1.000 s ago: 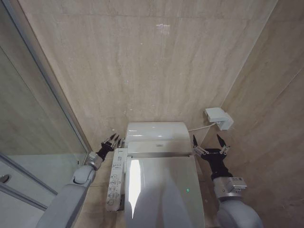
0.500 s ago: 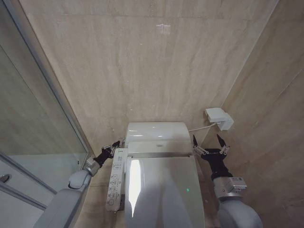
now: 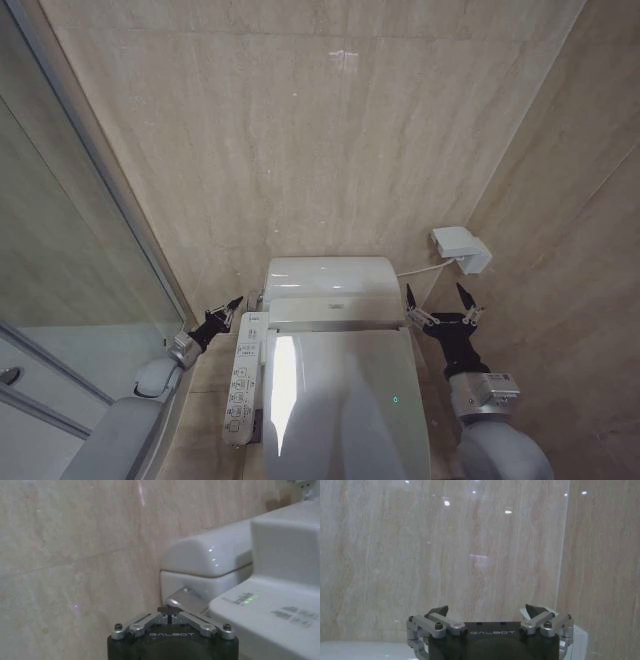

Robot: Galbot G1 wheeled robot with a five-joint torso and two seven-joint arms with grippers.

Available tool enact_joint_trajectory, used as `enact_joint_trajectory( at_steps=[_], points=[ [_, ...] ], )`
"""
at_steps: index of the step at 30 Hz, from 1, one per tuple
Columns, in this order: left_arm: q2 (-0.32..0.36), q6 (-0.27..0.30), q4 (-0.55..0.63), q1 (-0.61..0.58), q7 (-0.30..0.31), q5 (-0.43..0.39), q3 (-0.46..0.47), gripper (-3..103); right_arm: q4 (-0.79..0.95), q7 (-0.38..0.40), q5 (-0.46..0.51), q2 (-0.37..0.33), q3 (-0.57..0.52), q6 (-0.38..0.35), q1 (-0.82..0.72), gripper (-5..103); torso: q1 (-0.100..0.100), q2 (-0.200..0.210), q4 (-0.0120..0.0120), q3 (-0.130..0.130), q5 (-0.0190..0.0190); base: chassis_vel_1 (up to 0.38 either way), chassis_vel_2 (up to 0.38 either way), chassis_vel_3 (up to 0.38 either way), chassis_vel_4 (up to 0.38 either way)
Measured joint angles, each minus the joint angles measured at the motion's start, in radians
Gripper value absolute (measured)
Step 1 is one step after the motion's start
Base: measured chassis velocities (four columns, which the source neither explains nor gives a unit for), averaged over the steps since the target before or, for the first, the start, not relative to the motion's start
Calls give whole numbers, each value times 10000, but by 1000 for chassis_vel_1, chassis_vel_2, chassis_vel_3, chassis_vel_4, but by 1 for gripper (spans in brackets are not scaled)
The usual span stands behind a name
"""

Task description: Open the toilet lid, clean the toilet bowl with a toilet brush, close the toilet lid, and flush.

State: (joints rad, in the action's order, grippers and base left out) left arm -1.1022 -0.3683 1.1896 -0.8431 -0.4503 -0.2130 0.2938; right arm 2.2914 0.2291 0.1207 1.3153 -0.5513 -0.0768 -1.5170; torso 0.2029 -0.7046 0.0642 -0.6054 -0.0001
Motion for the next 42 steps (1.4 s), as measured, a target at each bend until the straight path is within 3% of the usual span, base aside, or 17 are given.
enact_joint_trajectory(
  at_steps=[17,31,35,38,42],
  points=[
    [-84,-259,208,-366,-156,278,10,0,0,0,0,0,0,0,0,100,0,0,-3,1,3,0,0,0,0],
    [-208,-370,-609,25,-286,331,-166,0,0,0,0,0,0,0,0,100,2,2,-2,-2,-1,0,0,0,0],
    [-239,-507,-971,412,-270,293,-290,0,0,0,0,0,0,0,-1,100,0,1,-15,-1,2,0,0,0,0],
    [-239,-512,-1092,563,-250,275,-293,0,0,0,0,0,0,0,-1,100,2,2,3,-1,3,0,0,0,0],
    [-254,-568,-1231,654,-255,262,-333,0,0,0,0,0,0,0,0,100,3,2,2,0,0,0,0,0,0]
  ],
)
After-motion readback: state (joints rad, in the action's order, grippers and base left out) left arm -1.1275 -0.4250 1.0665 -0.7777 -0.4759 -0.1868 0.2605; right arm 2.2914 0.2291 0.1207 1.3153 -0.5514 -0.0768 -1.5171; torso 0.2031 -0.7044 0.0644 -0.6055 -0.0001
